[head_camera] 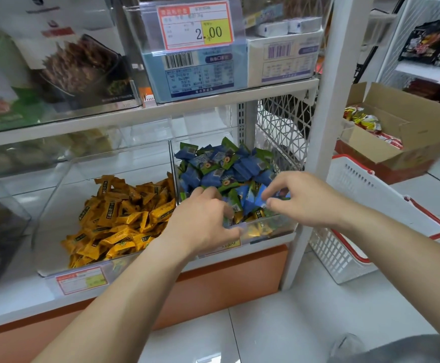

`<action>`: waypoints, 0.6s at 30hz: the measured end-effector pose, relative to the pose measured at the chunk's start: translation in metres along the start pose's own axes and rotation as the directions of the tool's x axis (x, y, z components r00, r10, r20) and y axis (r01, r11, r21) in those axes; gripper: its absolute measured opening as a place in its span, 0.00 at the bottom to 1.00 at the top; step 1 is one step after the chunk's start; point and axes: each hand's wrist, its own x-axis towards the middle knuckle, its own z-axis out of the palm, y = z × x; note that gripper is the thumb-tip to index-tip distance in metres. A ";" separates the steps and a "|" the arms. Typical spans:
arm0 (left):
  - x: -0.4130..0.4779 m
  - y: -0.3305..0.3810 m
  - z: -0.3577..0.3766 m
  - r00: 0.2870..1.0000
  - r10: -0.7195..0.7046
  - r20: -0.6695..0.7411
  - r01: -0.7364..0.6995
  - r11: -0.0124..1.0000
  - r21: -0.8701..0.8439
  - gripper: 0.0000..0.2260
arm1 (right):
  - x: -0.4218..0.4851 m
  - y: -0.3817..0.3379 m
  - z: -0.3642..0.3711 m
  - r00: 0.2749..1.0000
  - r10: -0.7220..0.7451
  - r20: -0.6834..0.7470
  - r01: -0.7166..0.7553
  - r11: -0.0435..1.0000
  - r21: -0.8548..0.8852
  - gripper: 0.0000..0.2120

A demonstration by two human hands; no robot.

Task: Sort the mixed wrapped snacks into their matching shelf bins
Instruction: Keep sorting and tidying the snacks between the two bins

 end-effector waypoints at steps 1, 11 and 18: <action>-0.001 0.000 0.000 1.000 0.001 -0.020 -0.002 0.999 -0.037 0.22 | 0.001 -0.002 0.001 1.000 0.012 -0.016 -0.012 0.998 0.054 0.08; 0.005 0.002 0.013 0.991 -0.026 -0.130 0.003 0.985 -0.174 0.17 | 0.005 -0.022 0.023 0.945 -0.126 0.300 -0.035 0.878 0.478 0.19; 0.013 0.004 0.022 0.979 -0.101 -0.175 0.107 0.994 0.026 0.19 | 0.006 0.015 -0.007 0.995 0.092 0.050 -0.102 0.961 0.258 0.09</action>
